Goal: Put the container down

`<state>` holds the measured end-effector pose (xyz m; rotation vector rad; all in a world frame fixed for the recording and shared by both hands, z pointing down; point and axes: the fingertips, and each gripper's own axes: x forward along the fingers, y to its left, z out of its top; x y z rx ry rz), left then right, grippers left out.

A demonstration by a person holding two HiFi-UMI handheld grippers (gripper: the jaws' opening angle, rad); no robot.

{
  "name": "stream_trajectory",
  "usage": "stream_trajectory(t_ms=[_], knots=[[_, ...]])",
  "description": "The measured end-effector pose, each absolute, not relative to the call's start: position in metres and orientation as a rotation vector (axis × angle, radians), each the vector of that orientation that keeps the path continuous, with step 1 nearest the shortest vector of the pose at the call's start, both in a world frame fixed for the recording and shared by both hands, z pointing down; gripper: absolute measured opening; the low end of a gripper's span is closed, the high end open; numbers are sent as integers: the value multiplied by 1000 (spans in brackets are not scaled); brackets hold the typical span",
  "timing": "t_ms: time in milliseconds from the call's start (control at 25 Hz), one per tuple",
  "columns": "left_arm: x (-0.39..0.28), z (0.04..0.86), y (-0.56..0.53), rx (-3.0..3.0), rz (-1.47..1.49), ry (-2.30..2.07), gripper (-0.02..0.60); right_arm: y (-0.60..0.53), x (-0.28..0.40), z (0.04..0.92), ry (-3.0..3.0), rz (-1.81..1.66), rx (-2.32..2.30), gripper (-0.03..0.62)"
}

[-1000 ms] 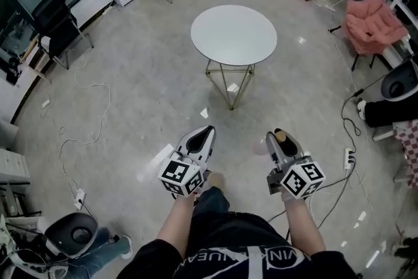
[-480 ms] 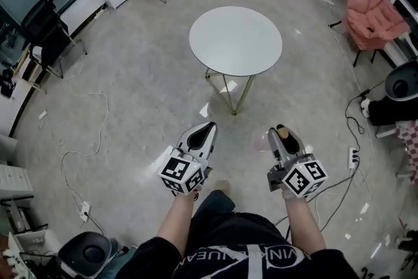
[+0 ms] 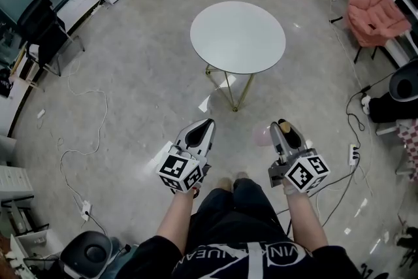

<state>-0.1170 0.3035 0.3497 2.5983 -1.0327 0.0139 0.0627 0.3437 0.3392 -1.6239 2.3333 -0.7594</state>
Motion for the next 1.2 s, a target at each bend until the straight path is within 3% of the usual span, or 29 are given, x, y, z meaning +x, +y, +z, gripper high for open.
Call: stream_trajectory(t_ms=[560,1200], knots=[[-121,349,266,2562,14,-1088,15,300,66,336,2363,-779,-1587,137],[-69,353,169,2529,21,-1117,15,200,111,346,2423,-815,-1552,137]])
